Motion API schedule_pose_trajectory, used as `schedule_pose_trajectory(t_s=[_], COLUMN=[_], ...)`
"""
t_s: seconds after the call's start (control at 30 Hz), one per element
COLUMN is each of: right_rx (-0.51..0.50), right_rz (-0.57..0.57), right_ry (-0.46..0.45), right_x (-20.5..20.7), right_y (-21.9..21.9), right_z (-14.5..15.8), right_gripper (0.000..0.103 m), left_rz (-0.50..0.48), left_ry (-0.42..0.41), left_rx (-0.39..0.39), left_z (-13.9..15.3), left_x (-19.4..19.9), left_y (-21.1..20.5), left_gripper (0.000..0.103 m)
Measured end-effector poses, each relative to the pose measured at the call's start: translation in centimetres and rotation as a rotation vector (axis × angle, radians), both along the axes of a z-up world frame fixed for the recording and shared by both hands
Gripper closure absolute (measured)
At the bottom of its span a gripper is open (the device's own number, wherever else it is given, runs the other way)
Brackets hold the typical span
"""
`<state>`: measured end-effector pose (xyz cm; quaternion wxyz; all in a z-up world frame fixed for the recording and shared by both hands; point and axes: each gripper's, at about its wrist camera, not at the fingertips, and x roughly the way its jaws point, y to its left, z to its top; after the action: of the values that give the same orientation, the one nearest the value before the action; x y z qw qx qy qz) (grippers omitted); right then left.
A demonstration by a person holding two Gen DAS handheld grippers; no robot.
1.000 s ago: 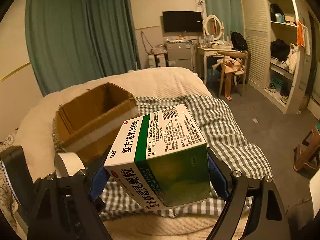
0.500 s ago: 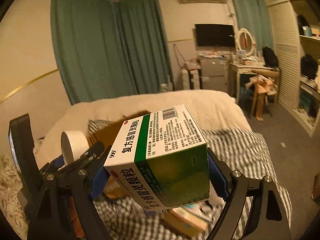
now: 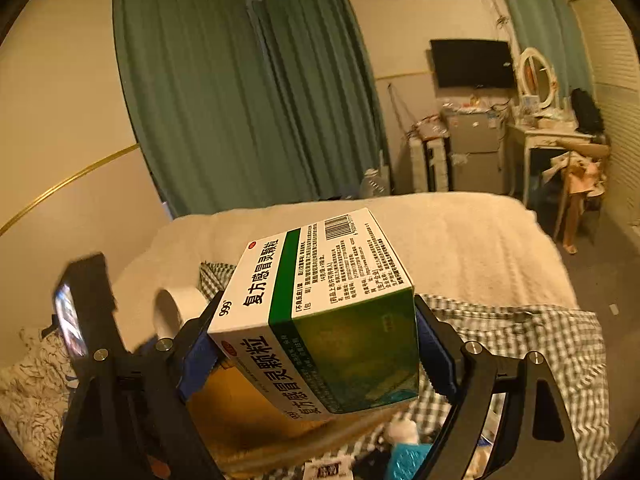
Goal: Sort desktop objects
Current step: 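Carry both items into the cardboard box and open both grippers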
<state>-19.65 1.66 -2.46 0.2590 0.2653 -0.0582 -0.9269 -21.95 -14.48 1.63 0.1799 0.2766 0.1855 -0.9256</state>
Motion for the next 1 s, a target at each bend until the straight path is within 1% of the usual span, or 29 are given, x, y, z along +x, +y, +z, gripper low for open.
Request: schedule_pose_trajectory(t_s=[0.07,0.13,0.17,0.27,0.37,0.5,0.63,0.73,0.8,0.83,0.87,0.9,0.93,1.0], right_rx=[0.005,-0.017,-0.031,-0.032,-0.042,-0.041,-0.057,-0.036,-0.018,-0.015,-0.015,-0.024,-0.036,-0.050], right_rz=[0.006,0.021,0.035,0.045,0.055,0.040,0.026,0.021,0.014,0.011,0.003,-0.003,-0.010,-0.049], right_ry=[-0.014,-0.048,-0.068,-0.100,-0.124,-0.136,-0.142,-0.134,-0.124,-0.122,-0.122,-0.124,-0.127,-0.113], right_x=[-1.5,-2.9,-3.7,-5.0,-5.8,-5.9,-5.3,-5.2,-6.2,-6.0,-5.9,-5.8,-5.9,-5.8], right_y=[-0.8,-1.4,-1.8,-2.4,-3.0,-3.4,-3.1,-3.4,-3.5,-3.7,-3.7,-3.5,-3.3,-2.5], right_z=[-0.9,-2.2,-2.9,-4.6,-6.4,-8.2,-8.5,-8.1,-7.6,-7.5,-7.6,-7.5,-7.4,-7.0], right_gripper=[0.018,0.018,0.018,0.018,0.018,0.018,0.018,0.018,0.017,0.016,0.015,0.013,0.002,0.001], left_rz=[-0.006,0.019,0.026,0.034,0.023,0.015,0.031,0.034,0.032,0.035,0.041,0.045,0.058,0.098], left_ry=[-0.016,-0.048,-0.056,-0.066,-0.085,-0.105,-0.113,-0.116,-0.118,-0.120,-0.123,-0.118,-0.114,-0.120], left_rx=[-0.003,-0.043,-0.043,-0.005,-0.024,-0.014,0.009,0.017,0.024,0.027,0.031,0.038,0.041,0.032], left_z=[-1.2,-2.4,-2.8,-3.5,-4.0,-4.4,-4.6,-4.6,-4.6,-4.7,-4.7,-4.7,-4.6,-4.6], left_x=[-0.8,-1.4,-1.6,-2.1,-2.2,-2.2,-2.3,-2.4,-2.3,-2.3,-2.3,-2.2,-2.1,-2.0], left_y=[-0.4,-0.5,-0.7,-1.2,-0.9,-0.5,-0.9,-1.0,-1.0,-1.1,-1.2,-1.3,-1.4,-1.5], left_gripper=[0.014,0.014,0.014,0.014,0.014,0.014,0.014,0.014,0.013,0.013,0.011,0.001,0.000,0.000])
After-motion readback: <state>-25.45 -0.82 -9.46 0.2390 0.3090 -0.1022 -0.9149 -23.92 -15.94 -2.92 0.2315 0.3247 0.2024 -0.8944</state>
